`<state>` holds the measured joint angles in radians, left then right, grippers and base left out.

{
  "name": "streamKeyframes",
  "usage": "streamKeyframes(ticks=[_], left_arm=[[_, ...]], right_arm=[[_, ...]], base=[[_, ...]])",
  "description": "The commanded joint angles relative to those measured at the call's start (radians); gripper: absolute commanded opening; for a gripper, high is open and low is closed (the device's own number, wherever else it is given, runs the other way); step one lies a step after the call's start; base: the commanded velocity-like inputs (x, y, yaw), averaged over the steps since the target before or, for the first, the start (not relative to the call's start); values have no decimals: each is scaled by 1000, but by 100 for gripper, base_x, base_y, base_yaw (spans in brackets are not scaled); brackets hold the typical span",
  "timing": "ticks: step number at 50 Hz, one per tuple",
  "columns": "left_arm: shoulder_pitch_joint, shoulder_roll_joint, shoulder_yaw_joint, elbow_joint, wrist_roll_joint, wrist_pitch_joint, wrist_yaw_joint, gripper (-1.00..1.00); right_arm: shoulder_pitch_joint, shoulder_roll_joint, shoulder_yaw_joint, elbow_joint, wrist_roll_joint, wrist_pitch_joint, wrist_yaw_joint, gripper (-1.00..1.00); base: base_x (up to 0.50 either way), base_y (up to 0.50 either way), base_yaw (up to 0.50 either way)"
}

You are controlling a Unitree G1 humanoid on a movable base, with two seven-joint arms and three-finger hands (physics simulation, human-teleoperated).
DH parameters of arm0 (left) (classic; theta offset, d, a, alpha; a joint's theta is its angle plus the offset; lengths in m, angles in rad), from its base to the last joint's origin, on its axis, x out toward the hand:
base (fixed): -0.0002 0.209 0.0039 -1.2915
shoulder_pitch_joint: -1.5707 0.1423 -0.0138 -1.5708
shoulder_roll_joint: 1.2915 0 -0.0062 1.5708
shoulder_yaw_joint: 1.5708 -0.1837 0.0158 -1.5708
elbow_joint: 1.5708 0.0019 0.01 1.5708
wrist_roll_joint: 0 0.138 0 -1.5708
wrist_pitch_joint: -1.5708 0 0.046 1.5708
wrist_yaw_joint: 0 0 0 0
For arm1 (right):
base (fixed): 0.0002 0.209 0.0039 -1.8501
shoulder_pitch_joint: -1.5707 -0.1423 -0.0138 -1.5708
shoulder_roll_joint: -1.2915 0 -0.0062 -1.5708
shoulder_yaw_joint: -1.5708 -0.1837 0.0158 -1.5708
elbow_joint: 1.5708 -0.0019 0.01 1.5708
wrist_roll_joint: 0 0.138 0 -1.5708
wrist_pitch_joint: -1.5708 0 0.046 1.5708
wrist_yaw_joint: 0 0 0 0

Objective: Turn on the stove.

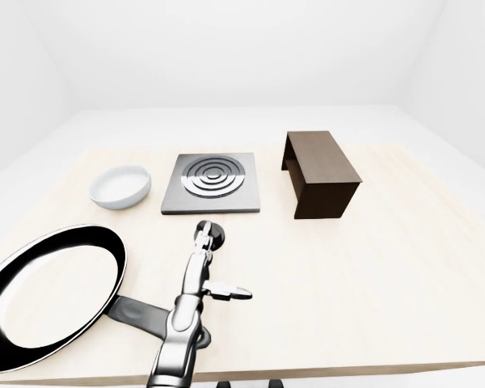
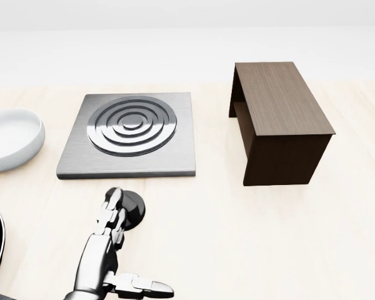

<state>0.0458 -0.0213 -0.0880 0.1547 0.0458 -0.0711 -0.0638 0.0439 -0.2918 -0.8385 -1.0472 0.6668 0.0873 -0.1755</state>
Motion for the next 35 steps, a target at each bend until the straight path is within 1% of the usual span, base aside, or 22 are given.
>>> streamKeyframes(ticks=[1, 2, 4, 5, 6, 7, 8, 10, 11, 12, 15, 16, 18, 20, 21, 23, 24, 25, 28, 31, 33, 35], left_arm=[[64, -8, -61, -133, 7, 32, -6, 100], [61, -9, -66, -126, 9, 29, -5, 100], [60, -11, -77, -141, 11, 42, -4, 100], [54, -11, -78, -132, 13, 39, -1, 100], [41, -11, -75, -110, 12, 29, -2, 100], [32, -12, -71, -101, 11, 30, -1, 100], [6, -14, -63, -67, 14, 22, 3, 100], [-33, -17, -46, -8, 12, 3, 2, 100], [-73, -18, -31, 43, 15, -8, 6, 100], [-90, -19, -25, 71, 21, -16, 8, 100], [-158, -22, 3, 181, 20, -16, 9, 100], [-205, -21, 16, 273, 23, -16, 15, 100], [-255, -20, 31, 362, 28, -16, 22, 100], [-289, -20, 42, 414, 26, -16, 22, 100], [-339, -15, 51, 496, 37, -16, 35, 100], [-389, -12, 64, 588, 37, -16, 41, 100], [-395, -12, 65, 599, 38, -16, 42, 100], [-441, -6, 78, 677, 34, -16, 47, 100], [-523, 3, 95, 813, 31, -16, 55, 100], [-576, 8, 103, 870, 32, -16, 65, 100], [-587, 7, 100, 852, 35, -16, 68, 100], [-576, 4, 95, 800, 36, -16, 64, 100]], right_arm=[[-3, -1, 2, 0, -3, 0, 0, 100], [-2, -2, 1, 0, 1, 0, -2, 100], [1, 3, 6, 0, -7, 0, 2, 100], [0, 4, 6, 0, -7, 0, 3, 100], [-1, 1, 4, 0, -3, 0, 0, 100], [1, -2, 2, 0, 2, 0, -2, 100], [5, -5, 3, 0, 6, 0, -6, 100], [8, -6, 7, 0, 5, 0, -8, 100], [9, -6, 7, 0, 7, 0, -10, 100], [10, -8, 7, 0, 9, 0, -12, 100], [16, -15, 6, 0, 18, 0, -19, 100], [18, -17, 7, 0, 21, 0, -21, 100], [21, -17, 9, 0, 21, 0, -23, 100], [22, -16, 9, 0, 21, 0, -22, 100], [21, -14, 12, 0, 18, 0, -21, 100], [24, -22, 12, 0, 26, 0, -29, 100], [27, -25, 13, 0, 30, 0, -33, 100], [26, -19, 15, 0, 22, 0, -28, 100], [23, -20, 15, 0, 24, 0, -28, 100], [26, -19, 23, 0, 18, 0, -28, 100], [27, -21, 23, 0, 21, 0, -30, 100], [28, -23, 25, 0, 23, 0, -32, 100]], base=[[0, 0, 0], [0, 0, 0], [0, 0, 0], [0, 0, 0], [0, 0, 0], [0, 0, 0], [0, 0, 0], [0, 0, 0], [0, 0, 0], [0, 0, 0], [0, 0, 0], [0, 0, 0], [0, 0, 0], [0, 0, 0], [0, 0, 0], [0, 0, 0], [0, 0, 0], [0, 0, 0], [0, 0, 0], [0, 0, 0], [0, 0, 0], [0, 0, 0]])
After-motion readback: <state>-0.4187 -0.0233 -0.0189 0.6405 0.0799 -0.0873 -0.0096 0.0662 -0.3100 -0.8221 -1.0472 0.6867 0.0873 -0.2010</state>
